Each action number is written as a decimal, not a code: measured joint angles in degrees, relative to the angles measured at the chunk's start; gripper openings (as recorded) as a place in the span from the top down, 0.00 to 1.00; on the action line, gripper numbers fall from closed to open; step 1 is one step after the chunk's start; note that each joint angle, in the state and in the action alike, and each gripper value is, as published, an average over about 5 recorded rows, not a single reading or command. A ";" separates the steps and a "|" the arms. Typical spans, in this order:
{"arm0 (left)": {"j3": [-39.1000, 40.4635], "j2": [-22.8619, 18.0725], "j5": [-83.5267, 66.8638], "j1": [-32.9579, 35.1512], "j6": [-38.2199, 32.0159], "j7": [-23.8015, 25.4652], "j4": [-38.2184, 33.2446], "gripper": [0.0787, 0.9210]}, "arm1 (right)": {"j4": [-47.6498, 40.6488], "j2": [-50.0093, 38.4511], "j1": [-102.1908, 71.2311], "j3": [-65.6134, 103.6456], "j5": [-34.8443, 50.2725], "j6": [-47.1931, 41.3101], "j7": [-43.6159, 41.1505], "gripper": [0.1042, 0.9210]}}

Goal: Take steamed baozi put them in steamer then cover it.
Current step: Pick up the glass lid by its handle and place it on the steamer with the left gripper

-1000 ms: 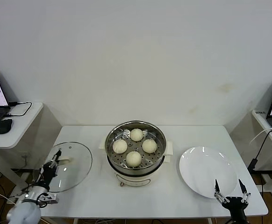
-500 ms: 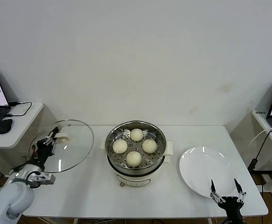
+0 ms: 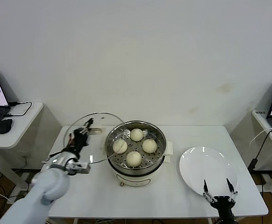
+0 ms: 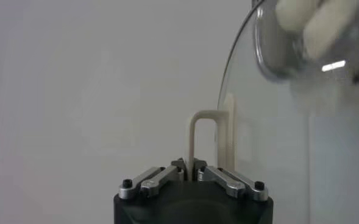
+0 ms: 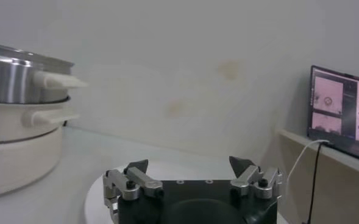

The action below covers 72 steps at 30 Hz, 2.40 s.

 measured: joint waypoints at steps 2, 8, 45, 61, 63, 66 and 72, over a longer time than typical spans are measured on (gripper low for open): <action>2.61 -1.30 1.05 -2.17 1.35 0.99 0.20 0.92 | -0.28 0.15 0.24 -0.31 -0.83 0.10 0.12 0.12; 8.89 -5.44 4.24 -6.85 4.26 3.50 1.16 0.92 | -1.13 0.45 0.88 -1.07 -2.72 0.20 0.27 0.12; 18.78 -16.31 14.67 -10.79 6.49 6.42 7.61 0.92 | -1.65 0.77 0.78 -2.20 -4.55 0.04 0.12 0.12; 18.55 -16.86 14.95 -10.22 6.16 6.12 8.68 0.92 | -1.99 0.76 0.84 -2.38 -4.55 0.28 -0.04 0.12; 18.52 -16.81 14.98 -10.09 6.16 6.12 8.67 0.92 | -2.04 0.75 0.84 -2.38 -4.56 0.32 -0.06 0.12; 18.43 -16.73 15.00 -9.87 6.12 6.08 8.57 0.92 | -2.14 0.75 0.87 -2.45 -4.58 0.38 -0.10 0.12; 17.94 -17.10 15.08 -9.24 5.73 5.57 8.51 0.89 | -2.35 0.75 0.92 -2.68 -4.61 0.47 -0.15 0.12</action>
